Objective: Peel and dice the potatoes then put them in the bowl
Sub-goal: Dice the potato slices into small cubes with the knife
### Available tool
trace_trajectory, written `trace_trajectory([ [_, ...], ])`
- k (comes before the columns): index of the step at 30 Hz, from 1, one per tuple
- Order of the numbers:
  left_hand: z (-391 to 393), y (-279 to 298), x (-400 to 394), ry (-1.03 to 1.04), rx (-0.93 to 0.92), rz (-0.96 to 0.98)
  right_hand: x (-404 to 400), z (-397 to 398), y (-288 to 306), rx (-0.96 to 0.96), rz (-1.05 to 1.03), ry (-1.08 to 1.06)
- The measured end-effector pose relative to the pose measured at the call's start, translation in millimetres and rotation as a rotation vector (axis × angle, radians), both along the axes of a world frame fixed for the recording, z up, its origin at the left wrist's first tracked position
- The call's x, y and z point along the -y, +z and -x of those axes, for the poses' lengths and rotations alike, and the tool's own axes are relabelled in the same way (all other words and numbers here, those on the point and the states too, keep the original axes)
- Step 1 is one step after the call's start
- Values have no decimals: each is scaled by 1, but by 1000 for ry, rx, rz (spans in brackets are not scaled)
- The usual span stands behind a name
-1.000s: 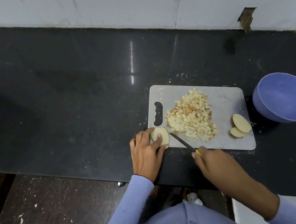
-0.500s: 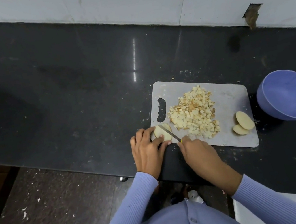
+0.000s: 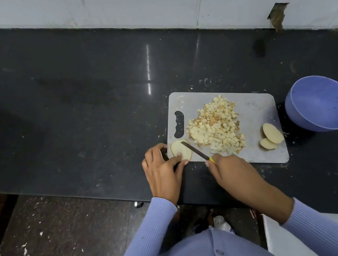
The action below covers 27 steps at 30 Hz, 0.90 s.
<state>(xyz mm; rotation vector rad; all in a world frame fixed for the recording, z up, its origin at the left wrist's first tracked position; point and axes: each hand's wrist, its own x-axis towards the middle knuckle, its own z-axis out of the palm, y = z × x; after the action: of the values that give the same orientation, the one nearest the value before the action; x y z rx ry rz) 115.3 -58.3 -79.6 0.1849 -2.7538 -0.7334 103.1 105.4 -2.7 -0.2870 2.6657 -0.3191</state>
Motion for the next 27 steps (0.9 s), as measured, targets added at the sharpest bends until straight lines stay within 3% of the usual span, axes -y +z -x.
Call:
trace_trajectory([
  [8,2,5,2,93,93,22,26,10,-20,6,-39,58],
  [17,2,5,-1,113,124,40,-21,-25,-11,92,-199,96],
  [27,9,11,4,181,163,-102,20,9,-1,-45,49,44],
])
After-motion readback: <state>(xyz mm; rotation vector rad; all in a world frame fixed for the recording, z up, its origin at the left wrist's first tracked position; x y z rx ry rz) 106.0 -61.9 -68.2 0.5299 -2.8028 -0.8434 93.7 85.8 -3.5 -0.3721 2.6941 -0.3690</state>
